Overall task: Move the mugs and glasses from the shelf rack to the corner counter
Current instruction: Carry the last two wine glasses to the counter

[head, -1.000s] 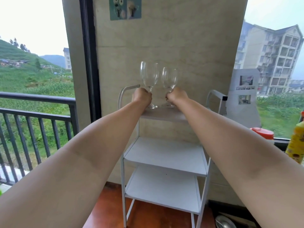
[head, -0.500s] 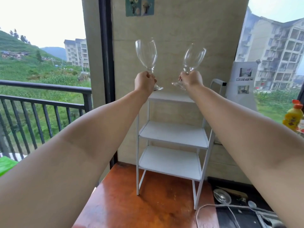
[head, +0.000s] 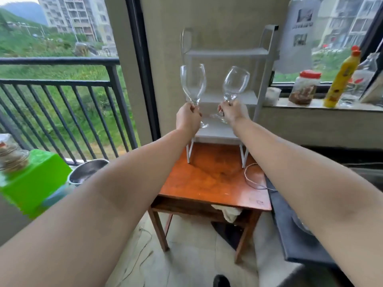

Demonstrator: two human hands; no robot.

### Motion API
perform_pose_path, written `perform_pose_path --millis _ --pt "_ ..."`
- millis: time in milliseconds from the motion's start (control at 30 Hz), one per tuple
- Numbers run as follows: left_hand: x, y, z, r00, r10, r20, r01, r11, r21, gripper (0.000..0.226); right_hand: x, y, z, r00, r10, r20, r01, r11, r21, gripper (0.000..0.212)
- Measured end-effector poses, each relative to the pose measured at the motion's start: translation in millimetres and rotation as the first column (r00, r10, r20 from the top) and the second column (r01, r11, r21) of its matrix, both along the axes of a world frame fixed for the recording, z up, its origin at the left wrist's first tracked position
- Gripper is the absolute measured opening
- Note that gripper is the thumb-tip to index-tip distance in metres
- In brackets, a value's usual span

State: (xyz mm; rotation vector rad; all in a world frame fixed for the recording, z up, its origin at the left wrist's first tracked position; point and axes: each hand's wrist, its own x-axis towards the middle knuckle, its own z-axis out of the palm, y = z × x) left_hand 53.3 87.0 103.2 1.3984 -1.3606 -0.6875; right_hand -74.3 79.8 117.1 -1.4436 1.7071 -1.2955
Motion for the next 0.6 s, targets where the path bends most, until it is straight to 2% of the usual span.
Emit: perform_pose_path --millis 100,300,533,600 --pt "-0.5 34.3 -46.4 0.996 -0.078 0.049 0.071 0.990 0.121 0.017 -6.8 39.2 -50.6 0.999 -0.028 0.027 0.025 0.994 0.103 0.027" --pt "-8.7 97.4 -123.9 0.978 -0.206 0.030 0.187 0.930 0.316 0.010 -27.9 116.5 -140.1 1.000 -0.026 0.003 0.024 0.953 0.302 0.023" --pt "-50.4 172.9 -192.9 0.910 -0.411 0.063 0.322 0.793 0.517 0.006 -85.8 218.8 -224.7 0.973 -0.221 0.061 0.160 0.846 0.508 0.030" --pt "-76.1 202.9 -209.8 0.887 -0.461 0.013 0.378 0.742 0.553 0.017 -112.6 266.6 -238.5 0.943 -0.314 0.110 0.204 0.805 0.557 0.030"
